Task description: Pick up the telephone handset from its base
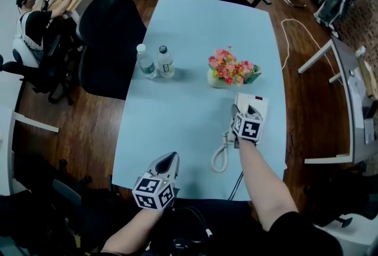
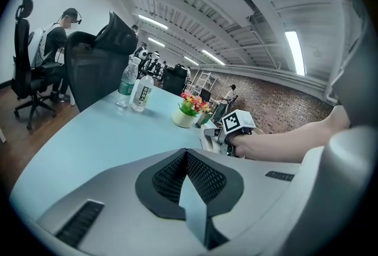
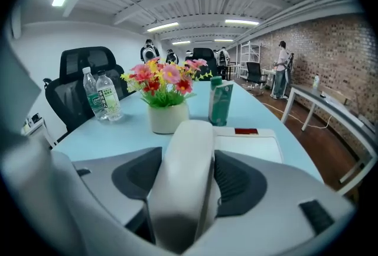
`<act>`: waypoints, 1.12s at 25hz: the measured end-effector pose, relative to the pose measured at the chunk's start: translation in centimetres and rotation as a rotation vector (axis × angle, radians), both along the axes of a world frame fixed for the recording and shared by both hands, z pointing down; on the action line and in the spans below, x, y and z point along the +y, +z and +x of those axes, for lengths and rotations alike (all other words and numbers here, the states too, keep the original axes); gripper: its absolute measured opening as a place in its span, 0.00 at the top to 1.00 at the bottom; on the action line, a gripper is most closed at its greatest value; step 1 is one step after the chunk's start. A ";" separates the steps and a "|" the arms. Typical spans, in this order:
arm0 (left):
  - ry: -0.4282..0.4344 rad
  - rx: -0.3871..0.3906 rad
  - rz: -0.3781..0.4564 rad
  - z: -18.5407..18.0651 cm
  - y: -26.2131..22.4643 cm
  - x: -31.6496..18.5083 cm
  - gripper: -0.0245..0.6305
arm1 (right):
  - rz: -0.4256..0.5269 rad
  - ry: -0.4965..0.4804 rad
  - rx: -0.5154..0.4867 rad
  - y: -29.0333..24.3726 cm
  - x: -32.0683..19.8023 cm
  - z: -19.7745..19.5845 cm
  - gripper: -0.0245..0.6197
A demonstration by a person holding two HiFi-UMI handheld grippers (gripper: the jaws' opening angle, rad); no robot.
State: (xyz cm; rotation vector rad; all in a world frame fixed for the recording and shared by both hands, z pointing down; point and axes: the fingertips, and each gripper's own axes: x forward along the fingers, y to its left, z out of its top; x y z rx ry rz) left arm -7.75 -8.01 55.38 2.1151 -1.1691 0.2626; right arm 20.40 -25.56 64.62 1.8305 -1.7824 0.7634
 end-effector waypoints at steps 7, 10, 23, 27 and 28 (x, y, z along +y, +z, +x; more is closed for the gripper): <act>-0.024 0.015 -0.018 -0.7 0.2 -0.1 0.97 | 0.003 0.008 0.028 0.0 -0.2 0.1 0.51; -0.024 0.013 -0.015 -0.9 -0.1 0.1 0.97 | 0.009 0.037 -0.021 -0.2 -0.2 0.3 0.54; 0.011 0.012 0.017 -1.0 -1.3 2.0 0.97 | 0.189 -0.002 -0.203 -8.6 2.9 -0.6 0.57; 0.045 0.010 0.038 -0.5 -1.9 2.6 0.97 | 0.269 -0.045 -0.263 -12.7 5.8 -1.2 0.57; 0.054 0.011 0.044 -0.3 -2.0 2.8 0.97 | 0.288 -0.058 -0.274 -13.8 6.7 -1.3 0.57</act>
